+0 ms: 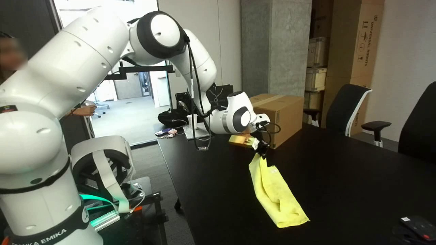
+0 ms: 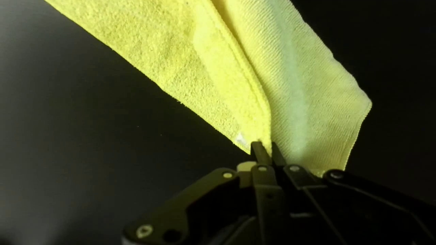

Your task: Fold the towel from bottom to top.

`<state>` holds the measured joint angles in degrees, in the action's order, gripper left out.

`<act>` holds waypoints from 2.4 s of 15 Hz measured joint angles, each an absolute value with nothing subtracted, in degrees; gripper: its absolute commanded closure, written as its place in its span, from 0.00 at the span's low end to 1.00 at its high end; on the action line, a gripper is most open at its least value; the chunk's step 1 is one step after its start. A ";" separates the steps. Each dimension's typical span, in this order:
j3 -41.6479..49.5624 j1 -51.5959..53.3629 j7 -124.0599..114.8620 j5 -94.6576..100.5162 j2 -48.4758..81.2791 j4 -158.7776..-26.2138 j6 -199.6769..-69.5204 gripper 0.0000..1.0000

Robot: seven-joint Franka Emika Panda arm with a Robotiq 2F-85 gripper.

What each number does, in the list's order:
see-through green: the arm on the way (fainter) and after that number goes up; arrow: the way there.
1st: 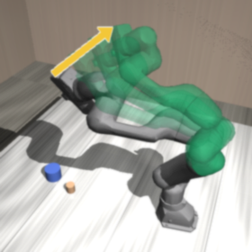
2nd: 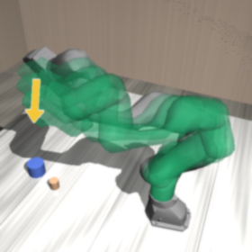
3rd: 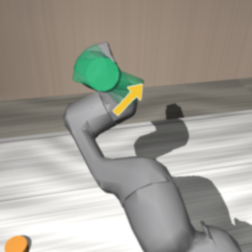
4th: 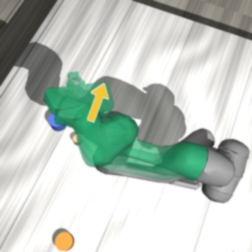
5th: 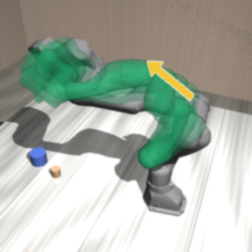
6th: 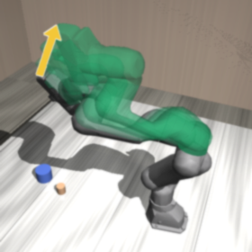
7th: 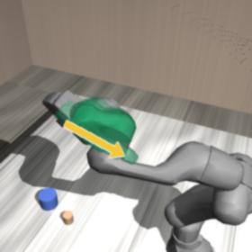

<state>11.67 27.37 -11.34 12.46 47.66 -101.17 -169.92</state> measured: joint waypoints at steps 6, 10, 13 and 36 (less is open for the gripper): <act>19.41 31.30 -22.83 10.83 60.14 -87.13 -166.95 0.71; 22.39 31.98 -29.39 9.39 65.47 -79.54 -161.91 0.50; 21.41 31.17 -30.18 9.02 64.84 -77.91 -157.70 0.28; 3.55 3.92 -13.54 -5.66 3.42 -123.00 -124.64 0.00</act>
